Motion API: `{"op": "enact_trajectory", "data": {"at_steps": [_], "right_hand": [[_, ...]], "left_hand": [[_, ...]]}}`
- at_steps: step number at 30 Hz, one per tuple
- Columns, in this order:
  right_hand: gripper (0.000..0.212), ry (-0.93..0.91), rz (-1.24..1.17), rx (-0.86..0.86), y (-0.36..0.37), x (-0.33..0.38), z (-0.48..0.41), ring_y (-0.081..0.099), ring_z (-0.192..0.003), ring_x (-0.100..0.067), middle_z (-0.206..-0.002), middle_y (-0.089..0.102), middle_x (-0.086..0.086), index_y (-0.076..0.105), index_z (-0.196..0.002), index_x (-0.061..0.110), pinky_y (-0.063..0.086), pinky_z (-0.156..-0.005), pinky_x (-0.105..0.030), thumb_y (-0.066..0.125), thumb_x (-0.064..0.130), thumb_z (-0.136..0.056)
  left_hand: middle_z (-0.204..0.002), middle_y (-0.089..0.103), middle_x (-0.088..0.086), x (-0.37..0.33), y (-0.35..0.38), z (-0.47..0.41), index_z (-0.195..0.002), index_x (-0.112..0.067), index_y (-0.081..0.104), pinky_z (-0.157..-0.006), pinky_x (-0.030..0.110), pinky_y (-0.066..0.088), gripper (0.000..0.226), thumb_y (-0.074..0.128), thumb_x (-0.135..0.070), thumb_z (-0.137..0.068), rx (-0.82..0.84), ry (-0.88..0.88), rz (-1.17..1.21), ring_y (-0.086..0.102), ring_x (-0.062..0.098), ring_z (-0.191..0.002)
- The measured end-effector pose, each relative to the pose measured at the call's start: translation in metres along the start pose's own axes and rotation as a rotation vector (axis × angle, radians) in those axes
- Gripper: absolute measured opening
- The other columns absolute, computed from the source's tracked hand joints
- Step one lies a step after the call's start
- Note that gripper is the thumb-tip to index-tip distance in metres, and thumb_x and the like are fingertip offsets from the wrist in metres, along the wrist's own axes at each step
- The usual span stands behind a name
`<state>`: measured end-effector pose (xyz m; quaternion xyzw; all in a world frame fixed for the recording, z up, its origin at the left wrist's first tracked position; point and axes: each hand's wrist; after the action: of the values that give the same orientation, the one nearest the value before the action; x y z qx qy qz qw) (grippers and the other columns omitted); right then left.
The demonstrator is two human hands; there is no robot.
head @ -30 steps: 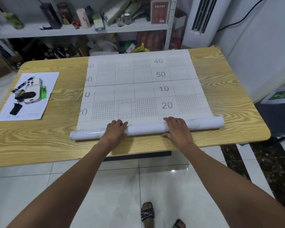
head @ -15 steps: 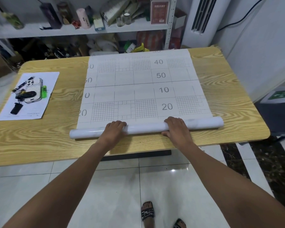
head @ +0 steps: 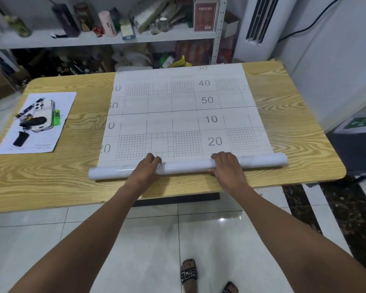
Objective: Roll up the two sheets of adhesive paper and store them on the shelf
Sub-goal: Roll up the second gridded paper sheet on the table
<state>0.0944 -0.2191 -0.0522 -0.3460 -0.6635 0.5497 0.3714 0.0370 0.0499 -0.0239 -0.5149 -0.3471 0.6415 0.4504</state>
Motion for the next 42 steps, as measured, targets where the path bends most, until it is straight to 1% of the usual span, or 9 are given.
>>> {"op": "enact_trajectory", "data": {"at_steps": [5, 8, 15, 18, 23, 27, 34, 38, 42], "right_hand": [[0.04, 0.001, 0.013, -0.028, 0.0028, -0.0012, 0.0002, 0.057, -0.081, -0.029, -0.09, 0.061, -0.011, 0.061, -0.103, 0.004, 0.048, -0.079, -0.041, 0.074, 0.032, -0.077], [0.039, 0.014, -0.001, -0.06, 0.0046, -0.0012, -0.001, 0.059, -0.079, -0.03, -0.087, 0.063, -0.011, 0.063, -0.099, 0.005, 0.049, -0.079, -0.04, 0.077, 0.03, -0.074], [0.039, 0.003, -0.018, -0.074, 0.0058, -0.002, 0.0002, 0.06, -0.088, -0.031, -0.097, 0.064, -0.012, 0.062, -0.106, 0.004, 0.047, -0.087, -0.042, 0.073, 0.029, -0.079], [0.043, 0.004, -0.032, -0.093, 0.0041, -0.0025, 0.0014, 0.059, -0.094, -0.03, -0.101, 0.064, -0.01, 0.061, -0.108, 0.005, 0.044, -0.093, -0.044, 0.071, 0.035, -0.079], [0.056, 0.0, 0.022, -0.105, 0.0028, -0.0038, 0.0058, 0.059, -0.098, -0.028, -0.104, 0.064, -0.008, 0.06, -0.114, 0.007, 0.043, -0.096, -0.044, 0.056, 0.052, -0.081], [0.062, 0.007, 0.052, -0.09, 0.006, -0.004, 0.007, 0.058, -0.1, -0.028, -0.107, 0.063, -0.009, 0.056, -0.121, 0.008, 0.042, -0.098, -0.044, 0.065, 0.051, -0.078], [0.068, 0.006, 0.052, -0.115, 0.0066, -0.0045, 0.0067, 0.06, -0.098, -0.028, -0.105, 0.064, -0.008, 0.058, -0.118, 0.006, 0.042, -0.099, -0.045, 0.075, 0.049, -0.068], [0.063, 0.002, 0.028, -0.129, 0.0066, -0.0046, 0.0068, 0.061, -0.095, -0.027, -0.1, 0.064, -0.008, 0.059, -0.111, 0.006, 0.042, -0.099, -0.045, 0.079, 0.044, -0.065], [0.057, 0.006, 0.017, -0.128, 0.007, -0.0039, 0.0058, 0.061, -0.092, -0.028, -0.097, 0.063, -0.008, 0.06, -0.105, 0.005, 0.043, -0.097, -0.045, 0.08, 0.04, -0.065]], "left_hand": [[-0.116, 0.048, 0.016, 0.0033, 0.0021, -0.0035, -0.121, -0.005, 0.05, -0.083, 0.032, 0.032, 0.04, 0.053, 0.0, -0.082, -0.03, 0.042, -0.094, 0.046, 0.032, -0.101], [-0.116, 0.051, 0.013, 0.0071, 0.0025, -0.003, -0.121, -0.008, 0.051, -0.085, 0.033, 0.03, 0.039, 0.054, -0.005, -0.083, -0.059, 0.07, -0.157, 0.044, 0.03, -0.105], [-0.122, 0.05, 0.008, 0.0064, 0.0008, -0.0024, -0.126, -0.012, 0.048, -0.09, 0.033, 0.029, 0.04, 0.053, -0.012, -0.086, -0.044, 0.074, -0.187, 0.041, 0.027, -0.11], [-0.126, 0.047, 0.006, 0.0058, 0.0001, -0.0019, -0.13, -0.013, 0.044, -0.092, 0.032, 0.028, 0.042, 0.05, -0.013, -0.088, -0.023, 0.064, -0.192, 0.038, 0.025, -0.113], [-0.129, 0.044, 0.003, 0.0042, -0.003, -0.0027, -0.132, -0.015, 0.04, -0.093, 0.031, 0.026, 0.041, 0.046, -0.019, -0.091, 0.023, 0.062, -0.196, 0.035, 0.023, -0.116], [-0.127, 0.044, 0.004, 0.0043, -0.0028, -0.0007, -0.13, -0.015, 0.041, -0.093, 0.033, 0.026, 0.04, 0.046, -0.02, -0.091, 0.024, 0.078, -0.173, 0.036, 0.023, -0.113], [-0.127, 0.042, 0.006, 0.0031, -0.0048, 0.0002, -0.133, -0.013, 0.037, -0.096, 0.032, 0.025, 0.039, 0.04, -0.02, -0.094, 0.056, 0.104, -0.173, 0.033, 0.023, -0.113], [-0.128, 0.041, 0.006, 0.0018, -0.0045, 0.0024, -0.135, -0.013, 0.033, -0.098, 0.033, 0.025, 0.04, 0.038, -0.017, -0.095, 0.062, 0.111, -0.188, 0.033, 0.023, -0.114], [-0.132, 0.039, 0.007, 0.0029, -0.0031, 0.0029, -0.143, -0.013, 0.022, -0.102, 0.033, 0.024, 0.049, 0.035, -0.016, -0.096, 0.066, 0.119, -0.192, 0.032, 0.024, -0.118]]}}
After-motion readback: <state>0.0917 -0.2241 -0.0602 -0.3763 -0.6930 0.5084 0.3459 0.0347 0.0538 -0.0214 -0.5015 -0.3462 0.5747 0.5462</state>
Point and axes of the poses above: each hand's wrist, its own z-axis away from the middle knuckle, its own y-axis out of the palm, x = y × z
